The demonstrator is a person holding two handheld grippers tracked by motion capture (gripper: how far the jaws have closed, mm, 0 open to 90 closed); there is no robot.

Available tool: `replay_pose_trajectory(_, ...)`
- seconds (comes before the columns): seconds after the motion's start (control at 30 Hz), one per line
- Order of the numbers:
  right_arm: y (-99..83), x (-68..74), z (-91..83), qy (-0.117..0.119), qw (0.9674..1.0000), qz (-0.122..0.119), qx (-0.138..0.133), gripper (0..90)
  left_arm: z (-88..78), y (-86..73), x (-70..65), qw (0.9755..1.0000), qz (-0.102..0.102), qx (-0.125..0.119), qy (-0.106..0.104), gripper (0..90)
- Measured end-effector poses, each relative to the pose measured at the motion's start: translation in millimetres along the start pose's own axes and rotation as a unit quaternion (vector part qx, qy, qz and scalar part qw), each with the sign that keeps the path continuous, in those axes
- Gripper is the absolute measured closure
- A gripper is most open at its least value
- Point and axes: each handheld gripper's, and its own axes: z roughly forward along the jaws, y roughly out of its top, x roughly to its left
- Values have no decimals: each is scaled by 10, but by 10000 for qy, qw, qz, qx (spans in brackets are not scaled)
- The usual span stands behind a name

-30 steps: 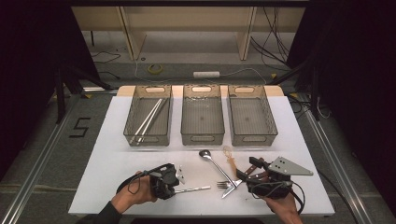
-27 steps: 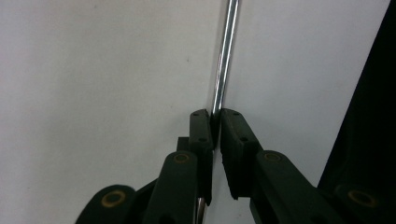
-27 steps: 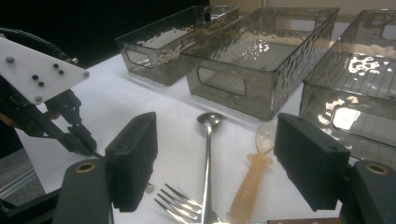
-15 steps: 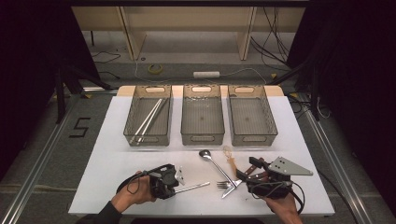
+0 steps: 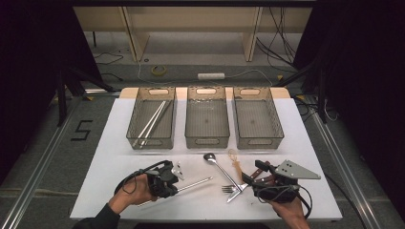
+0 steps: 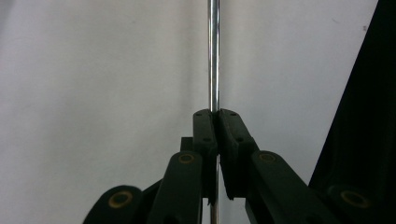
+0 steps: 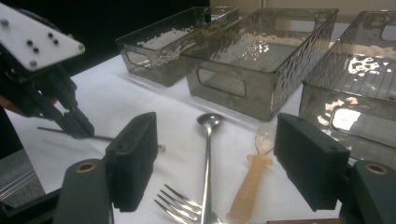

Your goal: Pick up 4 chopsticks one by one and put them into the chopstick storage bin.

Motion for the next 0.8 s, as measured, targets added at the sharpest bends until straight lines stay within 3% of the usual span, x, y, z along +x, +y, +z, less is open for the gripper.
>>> replay_pose_trajectory(0.33, -5, -8, -3, -6, 10000, 1, -10, 314, -213, -34, 140, 9986, -455, -249, 73, 852)
replay_pose_trajectory(0.5, -6, -10, 5, -13, 10000, 19, 2, 314, -302, -48, 203, 9974, -561, -442, 127, 852)
replay_pose_trajectory(0.63, -9, -16, 7, -16, 10000, 67, 18, 314, -435, -70, 286, 9946, -749, -688, 193, 852)
replay_pose_trajectory(0.8, -11, -21, 7, -15, 10000, 72, 11, 314, -564, -60, 368, 9923, -881, -828, 280, 852)
